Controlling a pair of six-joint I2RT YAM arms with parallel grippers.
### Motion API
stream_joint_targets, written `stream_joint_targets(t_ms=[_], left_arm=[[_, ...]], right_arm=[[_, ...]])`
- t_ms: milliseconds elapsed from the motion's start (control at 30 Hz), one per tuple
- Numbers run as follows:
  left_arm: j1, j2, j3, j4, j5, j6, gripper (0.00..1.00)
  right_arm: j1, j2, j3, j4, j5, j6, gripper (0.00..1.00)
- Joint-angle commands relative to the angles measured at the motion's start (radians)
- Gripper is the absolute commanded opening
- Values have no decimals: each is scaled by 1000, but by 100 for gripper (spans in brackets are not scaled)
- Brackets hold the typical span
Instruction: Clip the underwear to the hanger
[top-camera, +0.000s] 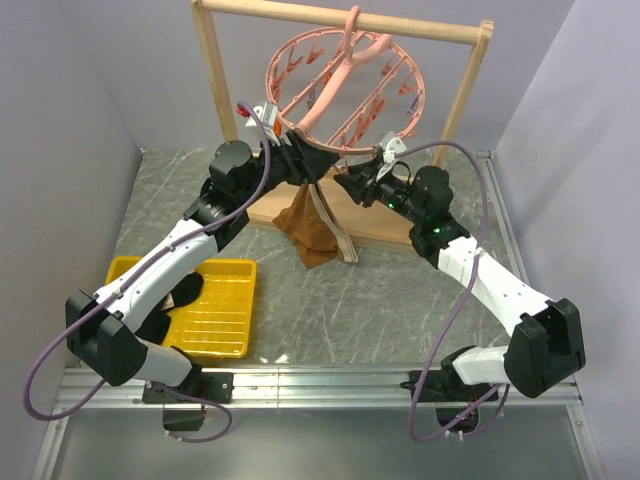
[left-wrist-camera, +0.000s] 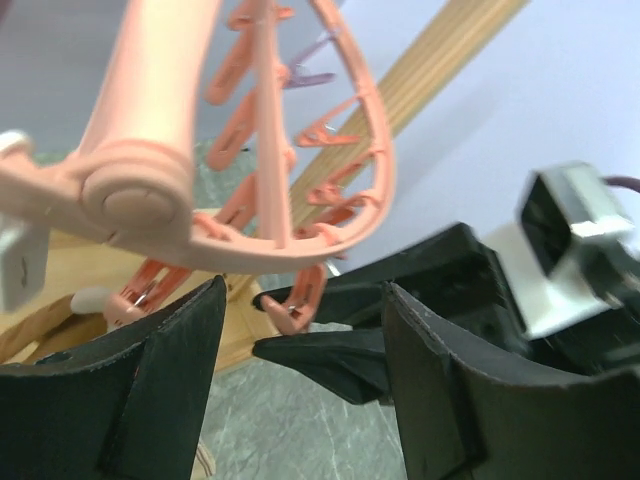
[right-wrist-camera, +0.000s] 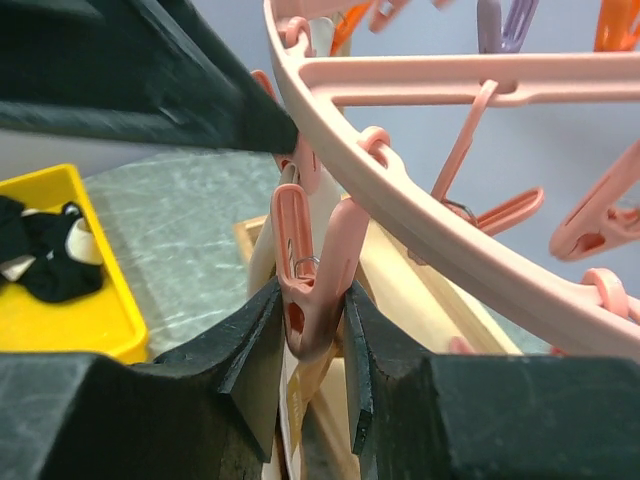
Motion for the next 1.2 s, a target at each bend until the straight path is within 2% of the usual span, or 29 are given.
stream_joint_targets(t_ms=[0, 267, 400, 700, 967, 1167], left_arm=[[-6, -10, 5, -36, -58, -31, 68], [-35, 6, 1, -59, -130, -38, 65], [-61, 26, 37, -102, -183, -51, 67], [-80, 55, 63, -103, -212, -84, 67], [-77, 80, 102, -66, -264, -92, 57], [-75, 80, 117, -80, -262, -118, 39]], right_arm=[[53, -28, -35, 40, 91, -50, 0], [129, -37, -95, 79, 249, -96, 0], [167, -29, -90, 77, 324, -141, 0], [216, -35, -121, 109, 401, -204, 0], [264, -29, -115, 109, 459, -282, 0], [294, -12, -111, 108, 506, -300, 0]])
